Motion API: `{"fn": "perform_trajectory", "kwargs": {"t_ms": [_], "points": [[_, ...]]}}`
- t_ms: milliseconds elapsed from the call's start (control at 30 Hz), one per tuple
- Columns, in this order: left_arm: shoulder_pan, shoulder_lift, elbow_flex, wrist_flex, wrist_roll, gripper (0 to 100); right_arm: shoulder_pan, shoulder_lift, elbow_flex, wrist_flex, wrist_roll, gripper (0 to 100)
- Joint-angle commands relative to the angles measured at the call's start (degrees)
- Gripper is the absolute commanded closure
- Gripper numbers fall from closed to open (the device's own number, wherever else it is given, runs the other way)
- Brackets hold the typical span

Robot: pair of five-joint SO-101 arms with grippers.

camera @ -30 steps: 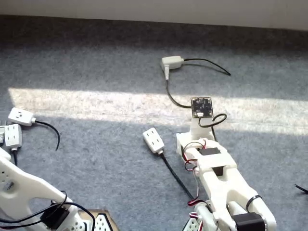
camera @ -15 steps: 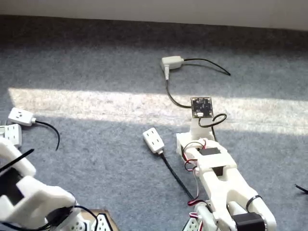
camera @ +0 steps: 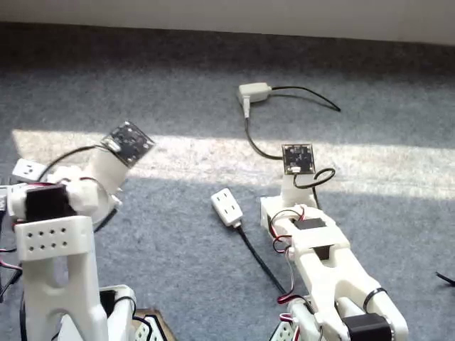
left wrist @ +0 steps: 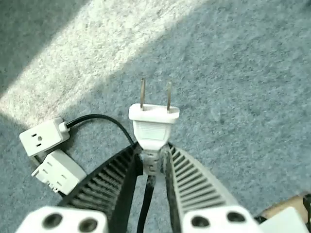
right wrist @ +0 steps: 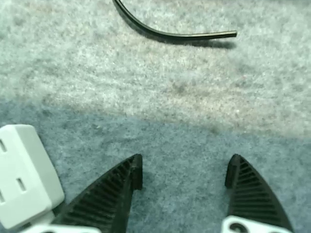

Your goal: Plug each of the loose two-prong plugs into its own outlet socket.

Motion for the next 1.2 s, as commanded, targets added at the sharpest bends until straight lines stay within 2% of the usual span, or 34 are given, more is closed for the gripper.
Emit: {"fn": "perform_trajectory", "kwargs": {"t_ms": [0, 233, 333, 400, 533, 600, 733, 833, 933, 1167], "points": [[15.1, -8.4, 15.4, -9.7, 8.6, 99, 1.8, -1.8, -0.3, -1.4, -0.1, 71.9], [35.3, -17.9, 29.3, -26.9, 23.7, 99, 5.7, -1.8, -1.2, -1.4, -0.3, 72.0], [40.7, -20.0, 34.1, -32.2, 26.5, 99, 7.1, -1.8, -1.4, -1.4, -0.4, 72.0], [42.3, -20.5, 37.5, -32.5, 26.7, 99, 7.6, -1.8, -1.4, -1.4, -0.4, 72.0], [41.1, -20.4, 44.3, -31.6, 26.5, 99, 7.4, -1.8, -1.4, -1.4, -0.4, 72.0], [38.1, -20.5, 45.2, -27.9, 26.5, 97, 7.3, -1.8, -1.4, -1.4, -0.4, 72.0], [31.7, -20.4, 44.0, -25.3, 26.1, 85, 7.0, -1.8, -1.4, -1.4, -0.4, 72.0], [28.7, -20.4, 44.3, -22.5, 18.5, 79, 6.5, -1.8, -1.4, -1.4, -0.4, 72.0], [26.7, -20.9, 44.3, -21.3, 12.7, 79, 6.5, -1.7, -1.4, -1.4, -0.4, 72.0], [24.9, -20.6, 42.1, -25.1, 12.2, 79, 6.5, -1.5, -1.4, -1.4, -0.4, 72.0]]}}
